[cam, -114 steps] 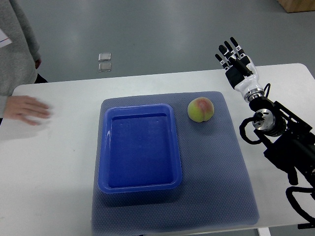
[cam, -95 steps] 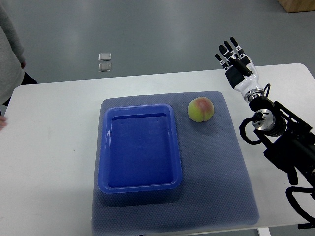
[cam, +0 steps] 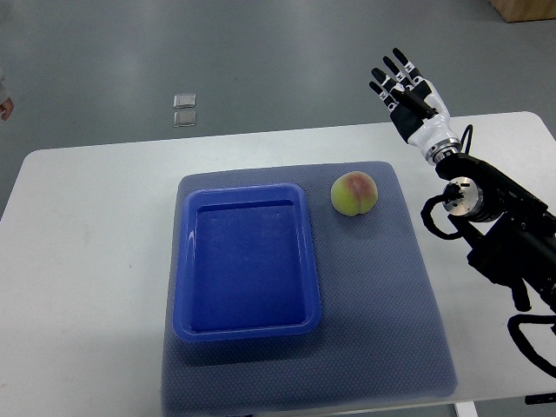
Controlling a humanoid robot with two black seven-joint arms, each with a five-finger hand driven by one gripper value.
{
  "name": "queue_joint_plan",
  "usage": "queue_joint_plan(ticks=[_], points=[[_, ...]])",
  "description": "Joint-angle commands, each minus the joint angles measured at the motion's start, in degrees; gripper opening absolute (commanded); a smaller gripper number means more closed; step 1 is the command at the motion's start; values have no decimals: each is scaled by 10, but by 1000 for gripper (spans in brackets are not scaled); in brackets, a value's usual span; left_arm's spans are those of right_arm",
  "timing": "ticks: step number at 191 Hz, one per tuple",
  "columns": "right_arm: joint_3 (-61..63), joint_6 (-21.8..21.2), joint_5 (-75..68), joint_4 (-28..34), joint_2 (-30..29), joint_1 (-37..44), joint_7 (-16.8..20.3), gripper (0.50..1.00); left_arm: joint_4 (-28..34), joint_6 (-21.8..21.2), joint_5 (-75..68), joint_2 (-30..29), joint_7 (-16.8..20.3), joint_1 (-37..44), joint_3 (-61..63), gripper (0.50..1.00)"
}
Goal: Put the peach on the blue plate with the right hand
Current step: 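Raise the right hand and swing it over toward the peach, then lower the right hand onto the peach and close fingers around it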
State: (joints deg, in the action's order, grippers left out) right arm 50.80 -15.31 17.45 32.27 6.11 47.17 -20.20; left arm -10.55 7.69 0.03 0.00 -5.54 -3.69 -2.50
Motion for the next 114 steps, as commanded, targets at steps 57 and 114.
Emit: queue_joint_plan(ticks=[57, 114], points=[[-446, -78, 320, 17, 105, 249, 86, 932, -3, 8, -3, 0, 0, 0, 0, 1000], [-661, -197, 414, 143, 122, 445, 176, 934, -9, 8, -2, 0, 0, 0, 0, 1000]])
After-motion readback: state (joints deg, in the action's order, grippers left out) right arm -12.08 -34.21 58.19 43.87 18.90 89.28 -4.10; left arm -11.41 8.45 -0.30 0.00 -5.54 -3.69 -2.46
